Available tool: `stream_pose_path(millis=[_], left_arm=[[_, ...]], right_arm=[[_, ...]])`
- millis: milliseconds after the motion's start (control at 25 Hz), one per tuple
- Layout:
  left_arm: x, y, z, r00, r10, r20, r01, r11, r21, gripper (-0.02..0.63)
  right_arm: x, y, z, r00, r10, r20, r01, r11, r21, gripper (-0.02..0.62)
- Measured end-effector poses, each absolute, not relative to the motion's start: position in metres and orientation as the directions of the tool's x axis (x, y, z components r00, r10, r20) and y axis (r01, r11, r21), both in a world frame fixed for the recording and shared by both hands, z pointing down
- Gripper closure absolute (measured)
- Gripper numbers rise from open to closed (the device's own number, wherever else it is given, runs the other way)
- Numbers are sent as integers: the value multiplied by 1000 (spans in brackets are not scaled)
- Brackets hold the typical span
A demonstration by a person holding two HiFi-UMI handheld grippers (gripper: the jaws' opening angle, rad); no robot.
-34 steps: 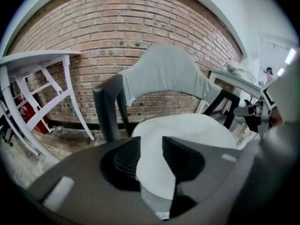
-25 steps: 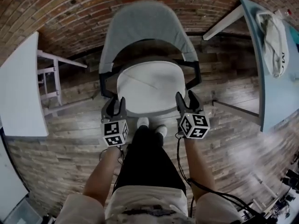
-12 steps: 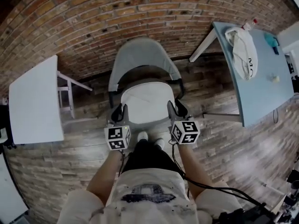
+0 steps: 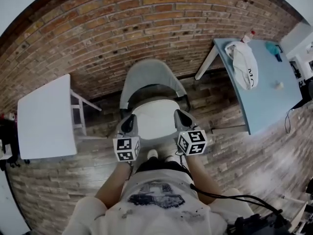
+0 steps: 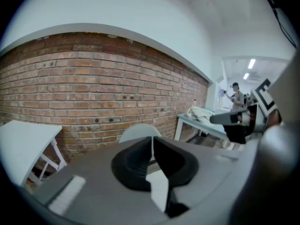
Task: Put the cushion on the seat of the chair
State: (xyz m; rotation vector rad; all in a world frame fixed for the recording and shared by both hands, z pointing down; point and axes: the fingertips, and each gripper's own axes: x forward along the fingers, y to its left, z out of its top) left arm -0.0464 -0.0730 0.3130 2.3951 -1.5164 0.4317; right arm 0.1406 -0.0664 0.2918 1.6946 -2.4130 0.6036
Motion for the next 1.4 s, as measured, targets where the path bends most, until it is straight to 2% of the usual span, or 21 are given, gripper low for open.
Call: stream_pose_path(millis=[520, 1400], left_arm=[[-48, -69, 243, 444, -848, 291, -892, -449, 53, 614], [-43, -68, 244, 459, -838, 294, -884, -463, 61, 614]], right_arm=[[128, -63, 224, -375, -894, 246, -922, 332, -199, 597], [124, -57, 220, -383, -889, 251, -920, 343, -187, 597]])
